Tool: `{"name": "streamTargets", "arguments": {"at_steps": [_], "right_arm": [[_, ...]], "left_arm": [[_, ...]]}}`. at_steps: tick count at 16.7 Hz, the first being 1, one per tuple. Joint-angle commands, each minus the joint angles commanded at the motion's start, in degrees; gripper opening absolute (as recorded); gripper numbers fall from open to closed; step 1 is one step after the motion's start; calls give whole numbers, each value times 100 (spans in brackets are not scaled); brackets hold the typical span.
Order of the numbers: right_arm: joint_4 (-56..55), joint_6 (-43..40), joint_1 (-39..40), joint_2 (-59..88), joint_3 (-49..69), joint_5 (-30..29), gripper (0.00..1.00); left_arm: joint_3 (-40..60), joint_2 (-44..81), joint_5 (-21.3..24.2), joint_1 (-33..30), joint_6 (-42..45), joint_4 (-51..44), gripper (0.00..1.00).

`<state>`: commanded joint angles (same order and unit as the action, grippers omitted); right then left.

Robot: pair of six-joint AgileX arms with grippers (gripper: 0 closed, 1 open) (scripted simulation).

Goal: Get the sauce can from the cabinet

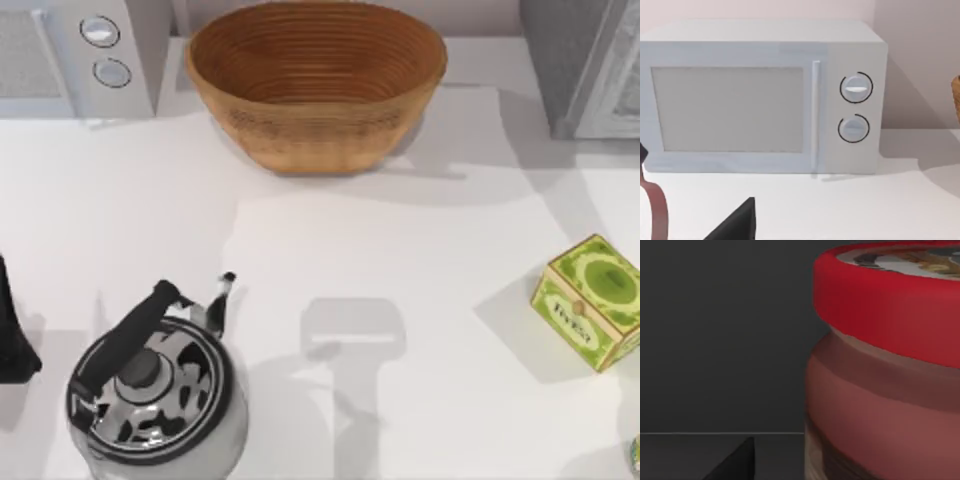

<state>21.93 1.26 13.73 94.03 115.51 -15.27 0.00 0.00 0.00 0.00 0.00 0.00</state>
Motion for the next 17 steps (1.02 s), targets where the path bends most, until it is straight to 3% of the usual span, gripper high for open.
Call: {"name": "streamTargets", "arguments": {"at_steps": [4,17], "right_arm": [[-2,0,-14,53,53,13,100],[-2,0,-14,53,53,13,2]], "left_arm": [[0,0,0,0,0,0,100],[0,0,0,0,0,0,100]]}}
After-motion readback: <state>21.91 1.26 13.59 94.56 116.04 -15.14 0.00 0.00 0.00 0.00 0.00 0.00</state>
